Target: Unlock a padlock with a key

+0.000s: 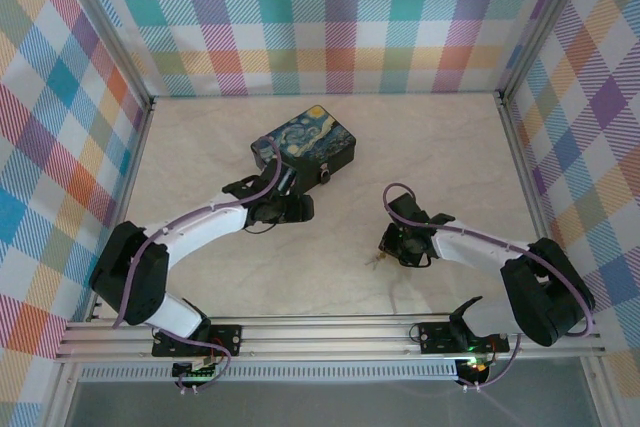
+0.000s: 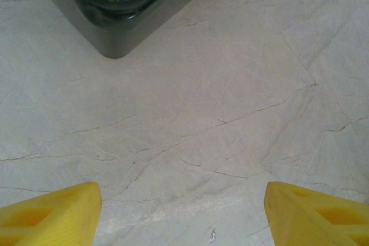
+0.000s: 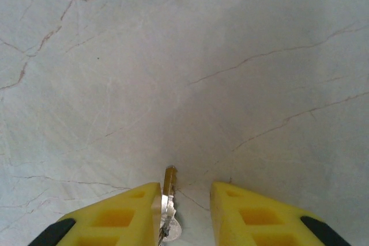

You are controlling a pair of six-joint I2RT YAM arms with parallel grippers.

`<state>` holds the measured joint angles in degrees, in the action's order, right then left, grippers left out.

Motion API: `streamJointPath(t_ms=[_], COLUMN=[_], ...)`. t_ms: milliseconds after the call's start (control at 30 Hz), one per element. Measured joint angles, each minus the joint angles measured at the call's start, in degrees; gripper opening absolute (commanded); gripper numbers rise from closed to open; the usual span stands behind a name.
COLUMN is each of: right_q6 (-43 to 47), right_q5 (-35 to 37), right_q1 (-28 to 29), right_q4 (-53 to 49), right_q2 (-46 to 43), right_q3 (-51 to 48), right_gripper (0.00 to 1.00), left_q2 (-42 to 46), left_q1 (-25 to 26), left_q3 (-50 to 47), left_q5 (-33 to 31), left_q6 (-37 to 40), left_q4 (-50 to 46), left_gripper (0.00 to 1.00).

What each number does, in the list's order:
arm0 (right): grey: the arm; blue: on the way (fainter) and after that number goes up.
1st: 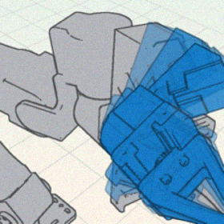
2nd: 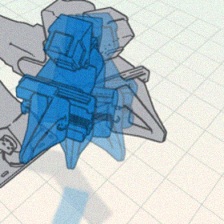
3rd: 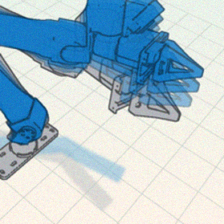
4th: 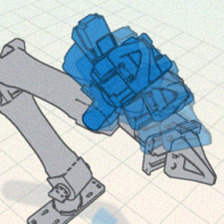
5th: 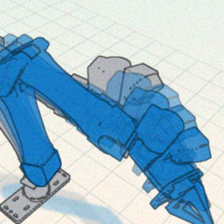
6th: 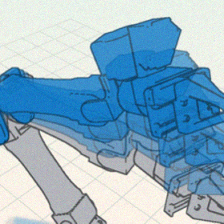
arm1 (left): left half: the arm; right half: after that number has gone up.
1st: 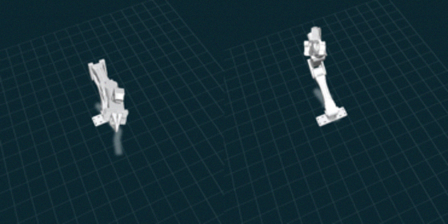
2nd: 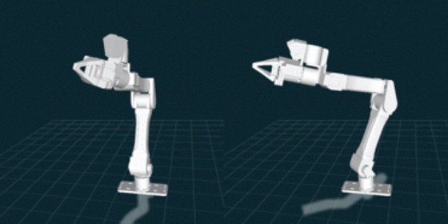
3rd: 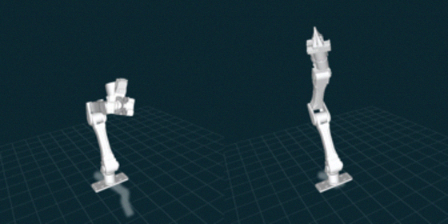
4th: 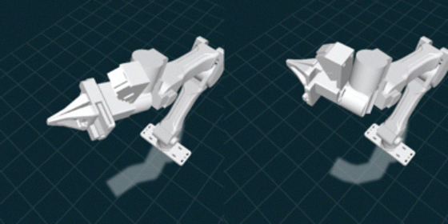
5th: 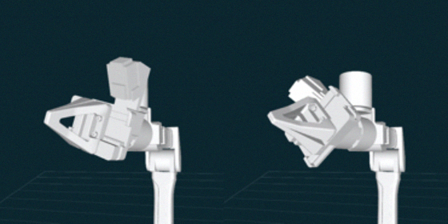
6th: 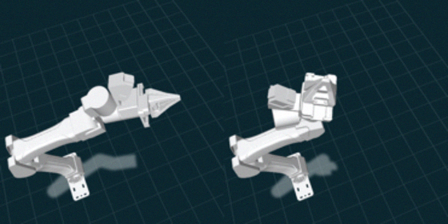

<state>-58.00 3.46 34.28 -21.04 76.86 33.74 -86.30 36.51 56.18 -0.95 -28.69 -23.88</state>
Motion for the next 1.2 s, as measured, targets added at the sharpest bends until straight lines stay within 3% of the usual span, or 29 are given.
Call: streamJointPath(t_ms=[500, 967, 1200], right_q6=[-4.55, -5.16, 3.06], right_q5=[-0.76, 0.66, 0.59], right_q1=[4.09, 4.39, 4.72], right_q4=[0.96, 0.22, 2.23], right_q2=[-0.39, 0.17, -1.03], right_q3=[-0.61, -0.52, -1.4], right_gripper=[0.29, 0.13, 0.06], left_q2=[-0.76, -0.74, -0.94], left_q1=[0.0, 0.0, 0.0], left_q3=[0.66, 0.66, 1.57], left_q5=[-0.11, -1.25, 0.02], left_q6=[0.96, 1.55, 1.53], left_q4=[0.22, 0.42, -0.02], left_gripper=[0.74, 0.74, 0.74])
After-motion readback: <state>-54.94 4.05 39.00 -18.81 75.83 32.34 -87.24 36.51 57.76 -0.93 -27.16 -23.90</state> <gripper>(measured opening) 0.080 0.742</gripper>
